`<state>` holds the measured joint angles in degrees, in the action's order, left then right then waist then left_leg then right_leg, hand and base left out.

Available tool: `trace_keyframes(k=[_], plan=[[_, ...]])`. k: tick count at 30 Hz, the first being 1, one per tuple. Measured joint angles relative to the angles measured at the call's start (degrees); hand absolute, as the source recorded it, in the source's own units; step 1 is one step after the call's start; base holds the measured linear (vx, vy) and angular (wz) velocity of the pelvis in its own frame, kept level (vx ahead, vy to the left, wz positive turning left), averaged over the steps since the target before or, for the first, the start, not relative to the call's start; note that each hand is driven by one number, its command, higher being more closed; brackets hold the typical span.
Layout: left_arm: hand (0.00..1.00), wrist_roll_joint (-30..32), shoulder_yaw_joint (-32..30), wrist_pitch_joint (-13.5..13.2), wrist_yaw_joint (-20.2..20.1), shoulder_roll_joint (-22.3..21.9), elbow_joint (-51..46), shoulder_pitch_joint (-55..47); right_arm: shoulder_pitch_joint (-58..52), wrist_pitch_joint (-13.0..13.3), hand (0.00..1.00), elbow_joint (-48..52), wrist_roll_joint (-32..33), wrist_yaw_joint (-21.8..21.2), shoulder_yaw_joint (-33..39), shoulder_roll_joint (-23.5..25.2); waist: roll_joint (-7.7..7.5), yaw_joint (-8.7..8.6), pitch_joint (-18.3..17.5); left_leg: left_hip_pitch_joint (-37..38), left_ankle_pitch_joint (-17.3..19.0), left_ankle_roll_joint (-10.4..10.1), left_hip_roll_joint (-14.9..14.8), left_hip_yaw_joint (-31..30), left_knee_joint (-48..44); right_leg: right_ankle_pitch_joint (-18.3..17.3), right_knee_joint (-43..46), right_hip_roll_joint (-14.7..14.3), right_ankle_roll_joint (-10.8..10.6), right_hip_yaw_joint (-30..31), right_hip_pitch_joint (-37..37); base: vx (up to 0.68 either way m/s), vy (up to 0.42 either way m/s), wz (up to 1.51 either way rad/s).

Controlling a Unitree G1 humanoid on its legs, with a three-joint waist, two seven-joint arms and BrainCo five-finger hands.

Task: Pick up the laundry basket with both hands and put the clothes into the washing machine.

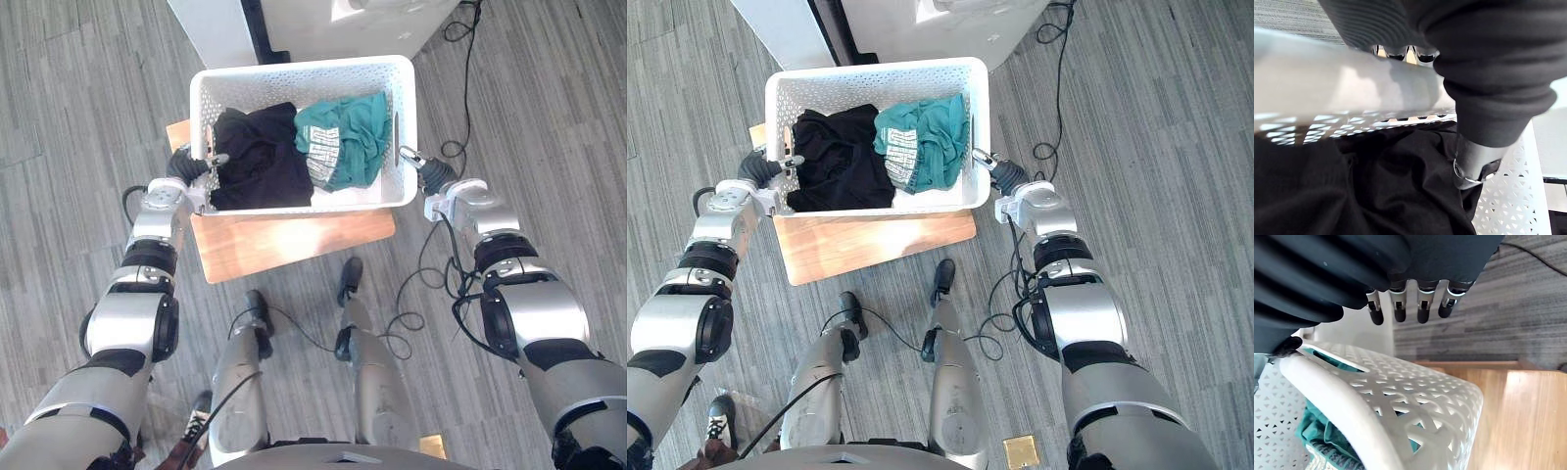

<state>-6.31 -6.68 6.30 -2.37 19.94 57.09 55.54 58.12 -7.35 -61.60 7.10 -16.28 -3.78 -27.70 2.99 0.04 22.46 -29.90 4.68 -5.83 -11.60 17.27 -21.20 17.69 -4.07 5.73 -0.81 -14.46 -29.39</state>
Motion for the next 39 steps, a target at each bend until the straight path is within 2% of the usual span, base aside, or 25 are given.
trace_keyframes(k=[2, 8, 17, 27, 29, 31, 36, 39], plan=[[1.0, 1.03, 0.03, 0.47, 0.22, 0.41, 0.35, 0.0, 1.04, 0.14, 1.0, -0.05, -1.67, 0.13, 0.02, -0.2, -0.01, 0.03, 0.0, -0.23, 0.01, 0.01, -0.01, -0.01, -0.4, 0.1, 0.0, 0.01, -0.1, 0.02, -0.16, 0.0, 0.0, 0.0], [1.0, 2.09, 0.13, 1.93, 0.79, 0.21, 2.09, 0.01, 3.28, 0.14, 1.0, -0.13, -12.09, 0.47, 0.63, -0.3, -0.01, 0.23, 0.0, -0.41, 0.12, 0.18, 0.11, -0.16, -0.82, 0.31, -0.01, 0.07, -0.31, 0.08, -0.06, 0.0, 0.016, 0.01], [1.0, 1.94, 0.18, 2.17, 1.06, -2.04, 2.1, 0.0, 5.46, 0.15, 1.0, -1.36, -25.82, 2.56, 1.72, 0.32, -0.03, 0.16, 0.03, -0.45, 0.2, 0.31, 0.43, -1.73, -1.59, 0.35, -0.51, 0.1, -0.39, -0.66, 1.35, -0.01, 0.018, 0.05], [1.0, 5.18, 0.79, 2.21, 3.73, -4.47, -0.51, -0.29, 6.13, -0.31, 1.0, 0.7, -43.24, 6.15, 1.9, 2.46, -0.01, 0.29, 0.46, -1.04, 0.25, 0.42, 1.11, -3.4, -1.92, 0.36, -0.52, 0.47, -0.4, -1.75, 1.77, -0.01, 0.022, 0.06], [1.0, 4.8, 0.71, 2.45, 4.73, -4.84, -2.46, -0.89, 5.42, -0.87, 1.0, 2.72, -43.55, 7.07, 1.8, 2.49, 0.06, 0.29, 1.17, -0.68, 0.4, 0.62, 1.11, -3.47, -2.14, 0.35, -0.53, 0.48, -0.4, -1.79, 2.29, 0.0, 0.015, 0.0], [1.0, 3.05, 0.53, 2.46, 5.75, -4.89, -6.7, -2.14, 4.79, -2.17, 1.0, 6.97, -43.5, 7.33, 2.22, 2.46, 0.08, 0.14, 3.59, 0.26, 0.91, 0.67, 1.08, -3.53, -2.6, 0.24, -0.56, 0.47, -0.45, -1.76, 3.44, -0.02, 0.043, -0.01], [1.0, -7.49, 0.56, 2.27, 7.7, -5.2, -15.66, -7.96, -0.8, -3.01, 1.0, 18.13, -42.02, 10.11, 2.31, 2.61, 0.09, 0.14, 5.1, 0.98, 1.29, 1.04, 1.22, -3.25, -2.65, 0.53, -0.55, 0.29, -0.11, -1.57, 3.98, 0.01, 0.032, -0.02], [1.0, -13.17, 1.01, 0.45, 9.91, -5.34, -24.57, -13.82, -7.53, -3.55, 1.0, 27.4, -38.46, 13.24, 4.53, 4.9, 0.09, 0.24, 5.27, 2.42, 1.78, 1.18, 1.16, -3.3, -2.59, 0.54, -0.56, 0.11, -0.09, -1.56, 5.3, 0.04, 0.03, -0.05]])
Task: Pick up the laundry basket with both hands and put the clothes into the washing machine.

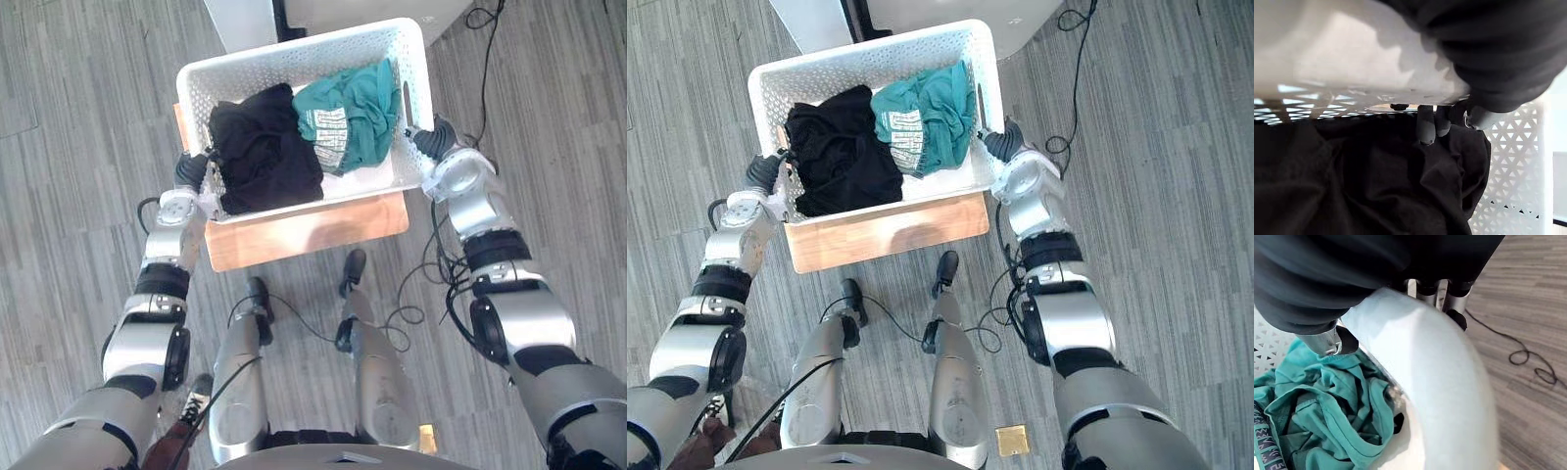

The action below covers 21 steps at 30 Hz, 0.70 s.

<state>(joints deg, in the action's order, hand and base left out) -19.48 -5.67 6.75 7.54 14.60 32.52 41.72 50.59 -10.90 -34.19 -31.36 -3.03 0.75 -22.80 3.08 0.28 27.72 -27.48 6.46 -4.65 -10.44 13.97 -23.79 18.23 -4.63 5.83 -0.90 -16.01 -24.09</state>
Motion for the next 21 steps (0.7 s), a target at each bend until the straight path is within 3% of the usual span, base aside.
trace_keyframes(k=[5, 11, 15, 17, 18, 19, 21], plan=[[1.0, -6.13, 3.98, -4.57, 1.71, 1.18, -14.69, -13.85, -15.75, -0.22, 1.0, 19.65, 3.25, 5.19, 2.9, 4.88, -0.03, -0.17, -0.09, 5.52, 1.86, -0.09, 0.15, 0.26, -0.05, -1.23, 0.0, -0.06, -0.22, 1.45, 5.17, 0.04, 0.08, -0.06], [1.0, -7.93, 6.8, -5.41, 1.95, 0.43, -25.47, -30.19, -32.91, 2.23, 1.0, 32.52, 6.53, 6.09, 3.0, 8.91, -0.06, -0.39, -2.0, 11.17, 3.75, -0.32, -0.3, 2.45, 0.6, -3.47, 0.03, -0.39, -0.86, 3.39, 9.21, 0.02, 0.06, -0.19], [1.0, -7.13, 6.38, -4.85, 0.33, -2.31, -28.73, -43.4, -44.59, 3.81, 1.0, 36.85, 9.11, 3.7, 2.3, 11.42, -0.07, -0.3, -6.53, 15.08, 9.54, -0.92, -4.68, 4.07, -6.37, -5.04, 3.6, -4.5, -1.11, 9.46, 10.23, 0.06, 0.058, -0.88], [1.0, -5.39, 5.65, -4.74, -0.75, -4.1, -31.51, -48.8, -47.92, 5.19, 1.0, 38.5, 9.65, 1.62, 2.24, 11.09, 0.01, 0.07, -8.1, 16.22, 12.64, -0.16, -4.27, -3.29, -9.71, -5.45, 4.49, -6.29, -1.36, 14.08, 10.26, -0.02, 0.088, -1.51], [1.0, -4.5, 5.83, -4.74, -1.51, -5.93, -32.06, -51.75, -51.3, 6.53, 1.0, 40.4, 11.07, -0.16, 3.51, 10.99, 1.1, -0.12, -10.28, 17.66, 16.67, -0.78, -3.06, -9.76, -10.06, -5.77, 4.52, -8.07, -2.08, 17.84, 10.08, -0.08, 0.225, -1.46], [1.0, -3.74, 6.2, -4.74, -2.46, -7.21, -32.04, -52.72, -54.62, 7.23, 1.0, 42.23, 11.81, -1.12, 5.36, 11.23, 1.83, -1.27, -11.94, 19.45, 19.49, -2.22, -2.22, -11.07, -8.76, -5.35, 4.54, -8.71, -3.02, 20.29, 9.65, -0.08, 0.21, -1.44], [1.0, -2.02, 7.11, -4.77, -4.38, -7.89, -32.02, -53.66, -59.01, 7.82, 1.0, 45.22, 13.24, -1.89, 7.93, 12.46, 0.66, -2.7, -13.37, 20.85, 20.14, -0.76, 0.05, -6.68, -8.88, -4.64, 5.03, -7.7, -4.77, 25.1, 8.56, -0.11, 0.206, -1.07]])
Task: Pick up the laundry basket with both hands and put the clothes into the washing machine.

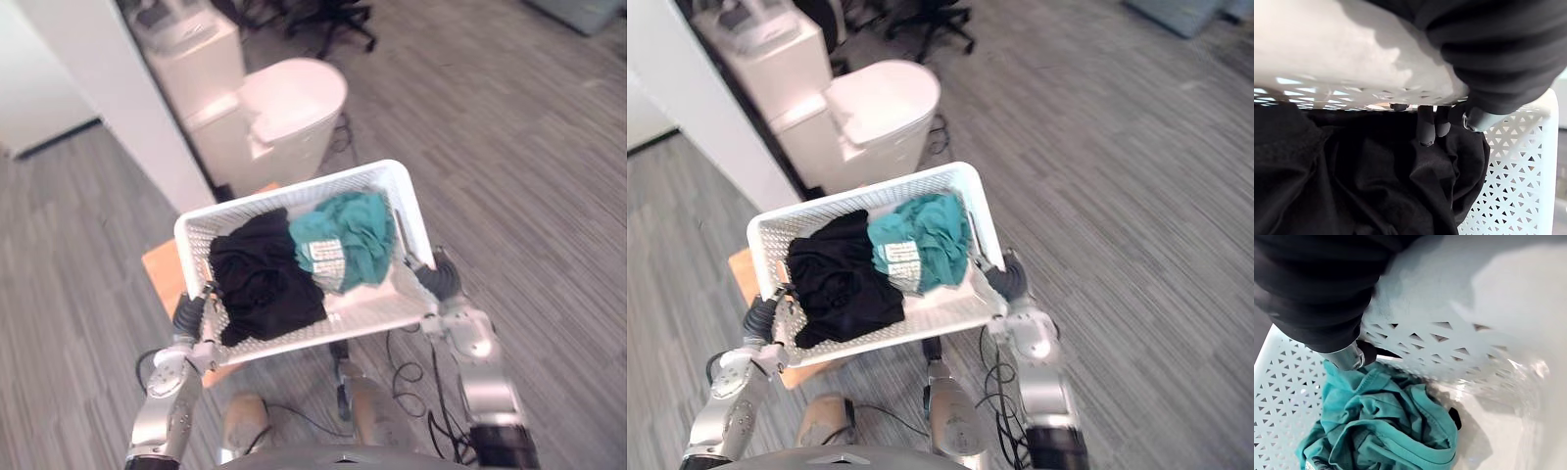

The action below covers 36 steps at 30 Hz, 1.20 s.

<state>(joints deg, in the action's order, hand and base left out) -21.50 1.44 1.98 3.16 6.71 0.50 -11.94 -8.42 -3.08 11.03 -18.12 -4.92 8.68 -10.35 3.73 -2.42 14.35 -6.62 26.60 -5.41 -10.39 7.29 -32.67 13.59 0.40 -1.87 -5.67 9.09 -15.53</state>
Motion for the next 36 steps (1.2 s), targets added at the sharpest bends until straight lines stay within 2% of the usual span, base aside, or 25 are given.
trace_keyframes(k=[2, 3, 4, 5, 6, 7, 8, 9, 10, 12, 14, 15, 18, 19, 21, 23, 25, 26, 27, 28, 30, 31, 32, 34, 36], plan=[[1.0, 0.92, 0.09, -0.13, -1.56, -0.49, -0.03, -1.79, -3.75, 0.85, 1.0, 1.85, 1.17, -0.08, 0.81, 0.8, -0.95, -0.9, -1.1, 1.58, 0.96, 1.79, 1.97, 6.16, -0.38, 1.45, -0.21, 0.66, -1.64, 5.99, -1.48, -0.14, 0.224, -1.39], [1.0, 0.96, 0.22, -0.14, -2.18, -0.55, -0.03, -2.54, -5.52, 1.22, 1.0, 2.02, 2.34, -0.09, 1.04, 0.96, -0.97, -1.6, -1.34, 1.81, 1.57, 2.84, 2.66, 9.06, -1.21, 1.62, -0.49, 0.83, -1.01, 8.1, -2.19, -0.16, 0.226, -1.35], [1.0, 1.18, 0.48, -0.12, -2.83, -0.44, 0.01, -3.04, -6.88, 1.45, 1.0, 1.89, 3.11, -0.08, 1.33, 1.13, -0.82, -2.28, -1.45, 1.8, 1.97, 3.61, 3.26, 11.67, -1.8, -0.02, -1.08, 1.34, 1.82, 7.56, -3.07, -0.16, 0.216, -1.58], [1.0, 1.92, 0.54, 0.0, -3.73, -0.65, 0.07, -3.33, -7.33, 1.16, 1.0, 0.98, 3.16, -0.12, 1.99, 1.43, 0.32, -2.29, -1.45, 2.22, 0.8, 5.9, 2.85, 15.17, 0.19, -6.92, -0.66, 2.29, 11.46, 0.88, -5.27, -0.18, 0.216, -1.83], [1.0, 2.1, 0.59, 0.14, -4.55, -0.23, 0.32, -4.21, -8.22, 1.01, 1.0, 0.3, 3.11, -0.48, 2.68, 3.14, 0.49, -2.35, -1.23, 4.33, -0.75, 6.97, 2.76, 20.09, 3.62, -8.99, 3.73, 4.88, 11.25, -10.39, -7.72, -0.11, 0.143, -1.72], [1.0, 2.12, 0.56, 0.27, -4.89, -0.15, 0.55, -4.83, -8.77, 1.0, 1.0, -0.27, 3.07, -0.83, 2.98, 3.98, 0.51, -2.31, -1.23, 5.5, -1.44, 7.18, 3.11, 22.1, 5.18, -9.06, 7.69, 6.07, 11.45, -15.77, -8.27, -0.07, 0.134, -1.94], [1.0, 2.62, 0.49, 0.94, -4.96, -0.16, 0.9, -6.87, -9.34, 0.82, 1.0, -2.82, 3.05, -1.44, 2.99, 4.96, 0.86, -2.22, -1.2, 9.41, -2.33, 7.6, 3.05, 27.77, 8.05, -12.9, 19.87, 9.2, 12.63, -27.14, -6.13, -0.04, 0.111, -1.4], [1.0, 2.64, 0.49, 1.09, -4.97, -0.15, 1.03, -7.04, -9.32, 0.8, 1.0, -3.29, 3.05, -1.52, 3.02, 5.08, 0.86, -2.24, -1.2, 9.93, -2.36, 7.64, 3.04, 28.58, 8.25, -14.06, 21.58, 9.73, 12.63, -28.66, -5.5, -0.07, 0.108, -1.58], [1.0, 2.73, 0.43, 1.39, -5.07, -0.21, 1.92, -7.08, -9.17, 0.77, 1.0, -4.44, 3.05, -1.91, 3.12, 5.3, 0.97, -2.17, -1.39, 11.33, -2.37, 7.67, 3.0, 31.42, 8.89, -19.24, 26.5, 11.68, 11.52, -32.32, -2.44, -0.06, 0.032, -0.93], [1.0, 2.75, -0.1, 1.58, -5.1, -0.66, 2.95, -6.47, -8.03, 0.67, 1.0, -5.45, 3.03, -2.1, 3.17, 5.35, 1.31, -1.68, -1.88, 11.45, -2.5, 7.77, 2.49, 36.12, 8.99, -24.92, 31.25, 14.4, 10.86, -36.16, -1.12, -0.08, -0.028, -1.29], [1.0, 2.82, -0.46, 1.98, -5.07, -1.29, 3.01, -6.13, -7.78, 0.59, 1.0, -5.46, 3.03, -2.09, 3.27, 5.33, 1.32, -1.26, -2.28, 11.59, -2.83, 7.21, 2.33, 40.27, 9.12, -27.65, 32.85, 17.45, 9.24, -39.22, 0.07, -0.04, -0.106, -1.21], [1.0, 2.82, -0.99, 2.02, -5.06, -1.66, 3.17, -6.01, -6.91, 0.56, 1.0, -5.6, 2.99, -2.09, 3.16, 5.34, 1.48, -1.09, -2.39, 11.62, -3.12, 6.7, 1.77, 42.93, 8.93, -26.28, 31.75, 17.44, 8.42, -41.35, -0.27, 0.0, -0.14, -1.14], [1.0, 2.8, -1.47, 2.08, -4.81, -2.25, 4.91, -4.54, -4.76, 0.29, 1.0, -7.43, 3.0, -2.0, 2.9, 4.87, 2.53, -0.52, -3.61, 11.45, -7.1, 6.21, 0.72, 45.2, 12.32, -17.48, 20.95, 9.09, 8.16, -39.1, -0.52, 0.0, -0.169, -1.45], [1.0, 2.62, -1.68, 1.94, -4.81, -1.77, 4.97, -4.34, -4.11, 0.31, 1.0, -7.57, 3.04, -1.93, 2.54, 4.88, 1.71, -0.2, -4.37, 11.45, -8.42, 5.88, 0.62, 46.54, 13.95, -15.84, 15.89, 6.6, 7.63, -37.62, -0.41, -0.01, -0.199, -1.4], [1.0, 2.58, -1.52, 1.87, -4.83, -1.49, 5.84, -2.71, -3.65, 0.41, 1.0, -7.8, 4.26, -1.5, 2.23, 4.96, 1.16, -0.97, -4.5, 11.31, -8.91, 5.45, 0.01, 47.92, 14.97, -17.7, 13.57, 5.93, 8.7, -39.63, -0.53, -0.02, -0.184, -0.78], [1.0, 2.58, -1.3, 1.88, -4.87, -0.97, 7.66, -2.34, -5.17, 0.37, 1.0, -8.34, 5.16, -0.96, 2.03, 5.02, 0.09, -1.77, -4.68, 11.79, -9.12, 5.0, -0.91, 47.91, 13.5, -16.41, 13.32, 4.87, 10.58, -39.37, -0.06, 0.02, -0.14, -0.43], [1.0, 2.55, -1.35, 1.88, -4.82, -0.94, 9.2, -3.02, -5.92, 0.35, 1.0, -9.73, 6.44, -0.91, 0.3, 4.61, -0.35, -1.8, -4.56, 12.26, -8.89, 5.34, -4.52, 47.59, 8.09, -15.86, 11.38, 1.71, 11.31, -36.62, 1.73, 0.06, -0.115, -0.67], [1.0, 2.54, -1.33, 1.88, -4.78, -0.94, 9.26, -3.83, -5.97, 0.2, 1.0, -10.34, 7.03, -0.88, -0.7, 3.74, -0.48, -1.09, -4.46, 11.6, -8.07, 6.88, -7.12, 46.59, 3.22, -15.86, 10.65, 0.1, 11.33, -34.76, 2.67, 0.09, -0.103, -0.93], [1.0, 2.46, -1.32, 1.88, -4.78, -0.85, 9.22, -4.62, -5.93, 0.16, 1.0, -10.76, 7.59, -0.81, -1.93, 2.8, -0.4, -0.45, -4.4, 10.11, -6.94, 9.38, -9.66, 42.64, -2.26, -16.32, 9.63, -1.82, 10.89, -33.17, 3.8, 0.08, -0.096, -1.17], [1.0, 2.2, -1.26, 1.86, -4.6, -0.69, 9.22, -5.26, -5.65, 0.15, 1.0, -11.42, 8.87, -0.59, -2.89, 1.92, -0.56, 0.68, -4.27, 7.23, -6.04, 9.78, -10.66, 33.67, -7.79, -16.54, 8.1, -3.85, 11.09, -31.25, 5.43, 0.06, -0.065, -1.04], [1.0, 2.01, -1.32, 1.86, -4.31, -0.31, 9.02, -4.68, -4.9, 0.1, 1.0, -11.92, 9.56, 0.32, -3.77, 1.01, -1.8, 1.03, -3.44, 1.16, -4.65, 7.5, -6.57, 20.36, -10.14, -17.24, 4.89, -4.77, 11.17, -29.54, 8.09, 0.07, -0.053, -0.68], [1.0, 2.1, -1.36, 1.79, -3.82, -1.13, 8.52, -4.3, -4.22, 0.22, 1.0, -11.76, 10.44, 0.58, -3.8, 0.31, -1.49, 1.82, -2.98, -3.25, -4.53, 7.05, -4.36, 15.07, -7.51, -19.73, 6.12, -5.19, 9.78, -28.92, 8.65, 0.11, -0.049, -0.47], [1.0, 2.47, -1.27, 1.71, -3.37, -1.51, 6.83, -4.41, -3.74, 0.56, 1.0, -11.46, 11.39, 0.6, -4.01, -0.59, -1.21, 1.95, -2.47, -5.24, -4.4, 6.26, -4.22, 13.6, -7.23, -21.14, 11.94, -4.65, 13.04, -27.73, 7.24, 0.16, 0.013, -0.45], [1.0, 3.87, -1.37, 1.36, -2.17, -1.76, 4.35, -4.04, -2.02, 0.72, 1.0, -11.64, 13.64, 1.68, -4.18, -1.2, -0.59, 2.93, -0.72, -10.63, -5.21, 5.02, -2.63, 10.2, -3.28, -22.62, 13.16, -4.01, 12.29, -27.24, 9.17, 0.14, 0.077, -0.33], [1.0, 5.53, -1.7, 1.37, -0.9, -1.93, 1.79, -3.35, -1.58, 0.77, 1.0, -11.52, 14.51, 2.65, -5.07, -1.11, -1.8, 3.23, -0.58, -13.89, -9.08, 4.63, 1.71, 9.85, 5.54, -22.08, 9.98, -2.52, 11.11, -27.23, 10.31, 0.15, 0.022, -0.06]])
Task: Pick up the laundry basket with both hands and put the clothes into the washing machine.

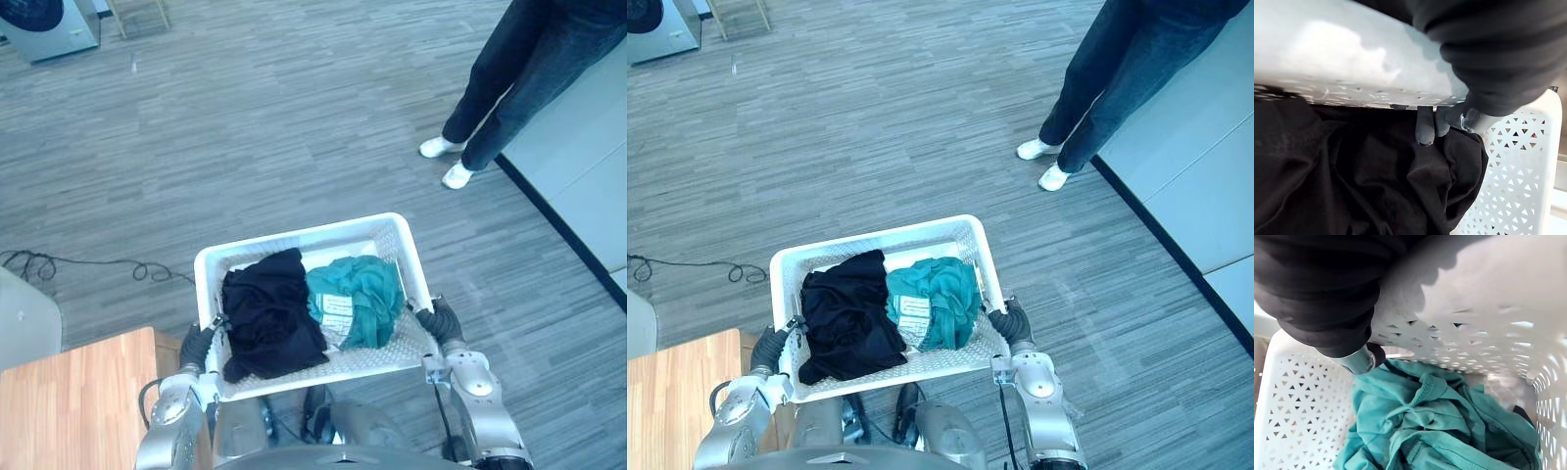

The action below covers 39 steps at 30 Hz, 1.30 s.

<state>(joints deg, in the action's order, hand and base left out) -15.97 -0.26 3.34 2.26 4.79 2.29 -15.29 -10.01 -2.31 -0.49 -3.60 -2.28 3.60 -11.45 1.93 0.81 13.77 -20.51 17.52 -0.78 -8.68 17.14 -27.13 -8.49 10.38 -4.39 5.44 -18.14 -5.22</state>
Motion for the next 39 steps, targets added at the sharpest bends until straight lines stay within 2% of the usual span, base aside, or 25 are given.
trace_keyframes(k=[3, 5, 6, 7, 9, 10, 11, 12, 13, 17, 19, 20, 21, 22, 23, 24, 25, 26, 27, 28, 30, 34, 35, 37, 39], plan=[[1.0, 3.9, -0.06, -0.01, 1.99, -0.89, -5.11, -0.46, 0.77, 0.66, 1.0, 0.22, 1.82, 2.37, -0.18, 0.28, 0.57, 1.69, 0.04, -2.48, -6.85, 0.1, 1.72, -0.05, 9.38, 0.38, -2.7, 0.36, -1.58, -0.76, 2.18, 0.24, 0.069, -0.09], [1.0, 5.23, -0.04, -0.01, 2.76, -1.11, -7.15, -0.9, 0.93, 0.67, 1.0, 0.48, 1.97, 3.36, -0.16, 1.3, 0.18, 1.83, -0.22, -2.31, -9.56, 1.52, 1.76, -0.17, 8.0, -2.85, -0.26, 0.83, -2.65, -1.39, 3.33, 0.37, 0.112, 0.16], [1.0, 5.77, -0.01, -0.02, 3.13, -1.08, -8.59, -1.15, 0.83, 0.85, 1.0, 1.17, 1.97, 3.89, -0.16, 1.54, -1.02, 2.13, -0.41, -2.14, -10.49, 2.74, 2.35, 0.12, 6.02, -6.56, 3.67, 2.36, -4.08, -1.49, 2.99, 0.44, 0.114, 0.22], [1.0, 6.1, 0.21, -0.02, 3.3, -1.07, -9.05, -1.52, -0.18, 1.21, 1.0, 1.43, 2.03, 3.92, -0.13, 1.76, -2.57, 2.35, -0.7, -0.05, -10.84, 3.45, 3.71, 0.74, 5.46, -10.26, 9.66, 4.64, -7.66, -1.56, 3.15, 0.48, 0.1, 0.18], [1.0, 6.21, 0.3, -0.04, 3.53, -1.09, -9.16, -1.79, -0.82, 1.48, 1.0, 1.8, 2.02, 3.83, -0.15, 1.88, -3.8, 2.51, -0.72, 1.21, -8.71, 5.1, 4.85, 1.24, 2.14, -11.65, 28.57, 9.43, -9.69, 1.64, -2.85, 0.46, 0.078, 0.25], [1.0, 6.95, 0.51, 0.07, 3.31, -0.42, -9.27, -1.9, -1.22, 1.48, 1.0, 1.53, 2.2, 3.69, -0.13, 2.28, -5.0, 2.04, -0.75, 3.81, -4.81, 5.48, 7.13, 0.7, 0.32, -5.06, 45.12, 15.02, -8.11, 1.31, -8.41, 0.52, 0.094, 0.4], [1.0, 7.38, 0.54, 0.2, 3.22, -0.28, -9.36, -2.18, -1.45, 1.49, 1.0, 1.01, 2.23, 3.64, -0.13, 2.61, -5.07, 1.73, -0.72, 5.55, -3.73, 5.8, 7.88, -0.01, 0.43, -1.13, 49.63, 16.54, -7.23, 1.36, -9.74, 0.69, 0.097, 0.41], [1.0, 7.91, 0.52, 0.47, 3.16, 0.14, -10.07, -2.82, -1.59, 1.51, 1.0, -0.2, 2.25, 3.6, -0.15, 3.51, -5.17, 1.1, -0.79, 8.35, -2.3, 6.01, 8.39, -0.22, 1.14, 1.39, 54.56, 17.7, -6.36, 1.81, -10.7, 0.65, 0.049, 0.27], [1.0, 8.55, 0.53, 0.54, 3.18, 0.97, -11.27, -3.39, -1.69, 1.44, 1.0, -0.87, 2.28, 3.59, -0.13, 4.22, -4.83, 0.75, -0.7, 12.0, -0.66, 5.7, 8.72, -1.54, 2.61, -0.9, 57.64, 18.12, -5.61, 1.94, -12.29, 0.79, 0.03, 0.31], [1.0, 8.85, 0.5, 0.53, 3.29, 2.03, -14.55, -2.5, -1.95, 2.31, 1.0, -0.3, 4.36, 3.51, 0.07, 5.02, -2.41, -1.36, -0.57, 20.56, 1.11, 3.18, 7.07, -5.8, 9.01, -7.85, 46.68, 15.75, -5.34, 1.86, -20.5, 0.57, -0.055, 0.44], [1.0, 8.85, 0.39, 0.45, 3.34, 2.09, -14.62, -0.9, -1.15, 2.58, 1.0, -0.19, 5.74, 3.5, 0.04, 4.01, -0.28, -2.14, -0.63, 27.0, 1.93, 0.79, 4.13, -6.16, 14.34, -2.06, 19.04, 12.62, -6.38, 3.28, -23.65, 0.73, -0.153, 0.4], [1.0, 8.85, 0.31, 0.41, 3.39, 2.13, -14.62, -0.47, -1.21, 2.64, 1.0, 0.0, 6.05, 3.52, 0.05, 4.12, -0.4, -2.5, -0.7, 28.31, 2.38, -0.47, 3.82, -6.18, 14.62, 0.77, 12.54, 12.16, -6.74, 4.01, -23.7, 0.73, -0.216, 0.49], [1.0, 8.9, 0.25, 0.35, 3.47, 2.13, -14.64, -0.01, -1.76, 2.63, 1.0, 0.76, 6.22, 3.51, 0.0, 3.98, -0.57, -2.94, -0.8, 31.2, 4.42, -4.01, 2.68, -6.44, 13.8, 5.66, 3.57, 11.67, -6.36, 6.29, -23.73, 0.79, -0.3, 0.59], [1.0, 9.27, 0.23, 0.33, 3.52, 2.17, -14.63, -0.18, -2.93, 2.56, 1.0, 1.7, 6.71, 3.48, -0.28, 3.97, -1.32, -3.1, -1.25, 32.32, 6.23, -5.52, 2.13, -7.2, 10.96, 6.49, 3.76, 11.82, -6.21, 8.28, -23.75, 0.82, -0.351, 0.77], [1.0, 9.89, 0.22, 0.33, 3.56, 1.86, -14.32, -0.21, -3.87, 2.5, 1.0, 2.02, 6.85, 3.37, -0.53, 3.99, -1.73, -3.84, -1.5, 32.09, 7.65, -4.54, 1.11, -8.86, 3.88, 11.77, 9.55, 11.58, -5.97, 10.3, -24.24, 0.83, -0.42, 0.78], [1.0, 10.63, 0.23, 0.38, 3.52, 0.73, -13.66, -0.21, -3.85, 1.74, 1.0, 1.67, 7.99, 2.75, -0.6, 2.51, 0.9, -4.1, -2.45, 27.36, 5.33, -0.89, -4.09, -9.61, -11.09, 9.92, 17.23, 9.88, -5.82, 8.85, -24.43, 0.79, -0.393, 0.38], [1.0, 10.6, 0.26, 0.4, 3.53, 0.08, -13.62, -0.37, -3.19, 1.12, 1.0, 1.8, 8.3, 2.31, -0.99, 0.64, 4.27, -2.76, -3.6, 21.11, -5.03, 3.73, -10.97, -8.44, -25.01, 6.21, 19.09, 6.21, -3.78, 6.7, -22.8, 0.92, -0.408, -0.01], [1.0, 10.57, 0.07, 0.39, 3.56, -0.11, -13.48, -0.03, -2.44, 0.81, 1.0, 1.79, 8.35, 2.3, -1.2, 0.14, 5.03, -2.17, -3.56, 18.61, -9.93, 3.99, -14.09, -7.42, -30.61, 4.73, 19.1, 4.79, -2.8, 6.17, -21.19, 0.88, -0.341, -0.36], [1.0, 10.4, -0.22, 0.39, 3.59, -0.42, -12.39, 1.33, -0.27, 0.39, 1.0, 1.74, 8.39, 2.52, -1.11, -0.16, 5.3, -1.1, -3.52, 14.33, -9.98, 5.09, -17.93, -4.85, -40.97, 2.81, 17.94, 3.03, -1.58, 6.15, -17.19, 0.87, -0.318, -0.11], [1.0, 9.92, -1.01, 0.39, 3.61, -0.65, -11.37, 2.2, 0.64, 0.3, 1.0, 1.76, 8.36, 2.87, -1.12, -0.17, 4.95, -0.87, -3.25, 11.01, -8.32, 6.31, -18.82, -2.83, -46.68, 1.32, 14.85, 2.33, -1.06, 6.1, -11.47, 0.71, -0.25, 0.03], [1.0, 8.71, -1.48, -0.14, 3.6, -0.68, -11.26, 2.47, 1.51, 0.38, 1.0, 1.98, 8.31, 3.42, -1.34, -0.09, 3.84, -0.55, -2.99, 7.95, -5.45, 5.92, -15.47, -0.9, -45.75, -0.1, 9.37, 2.54, -0.87, 6.35, -2.89, 0.63, -0.185, 0.13], [1.0, 8.28, -3.83, -1.28, 3.75, -1.58, -11.34, 3.71, 5.71, 0.48, 1.0, 1.71, 7.75, 3.77, -2.59, -0.1, 3.47, 1.53, -3.29, -0.55, -1.69, 2.02, -6.02, 1.19, -20.27, -4.71, 3.28, 2.48, -1.01, 8.14, 6.28, 0.58, -0.086, -0.09], [1.0, 8.28, -4.59, -1.28, 3.97, -1.87, -11.46, 3.74, 6.6, 0.4, 1.0, 1.63, 7.7, 3.84, -3.12, -0.11, 3.22, 1.85, -3.19, -1.61, -3.91, -0.95, -3.88, 2.3, -6.93, -5.51, 1.59, 2.51, -2.37, 8.05, 9.32, 0.71, -0.025, -0.04], [1.0, 8.39, -4.74, -1.28, 4.6, -2.51, -12.6, 3.51, 7.47, 0.4, 1.0, 1.49, 7.68, 4.15, -3.13, -0.19, 3.46, 2.81, -3.34, -1.91, -8.56, -2.96, -2.51, 3.73, 7.63, -7.12, -0.62, 2.15, -4.29, 8.24, 13.54, 0.59, 0.056, -0.1], [1.0, 8.69, -4.35, -1.28, 5.08, -3.25, -14.3, 2.56, 8.16, 0.4, 1.0, 1.14, 7.65, 4.37, -2.79, -0.3, 2.55, 4.11, -4.13, -2.41, -11.7, -1.39, -0.42, 6.62, 11.74, -10.34, 0.35, 4.05, -8.6, 8.31, 18.1, 0.82, 0.159, -0.25]])
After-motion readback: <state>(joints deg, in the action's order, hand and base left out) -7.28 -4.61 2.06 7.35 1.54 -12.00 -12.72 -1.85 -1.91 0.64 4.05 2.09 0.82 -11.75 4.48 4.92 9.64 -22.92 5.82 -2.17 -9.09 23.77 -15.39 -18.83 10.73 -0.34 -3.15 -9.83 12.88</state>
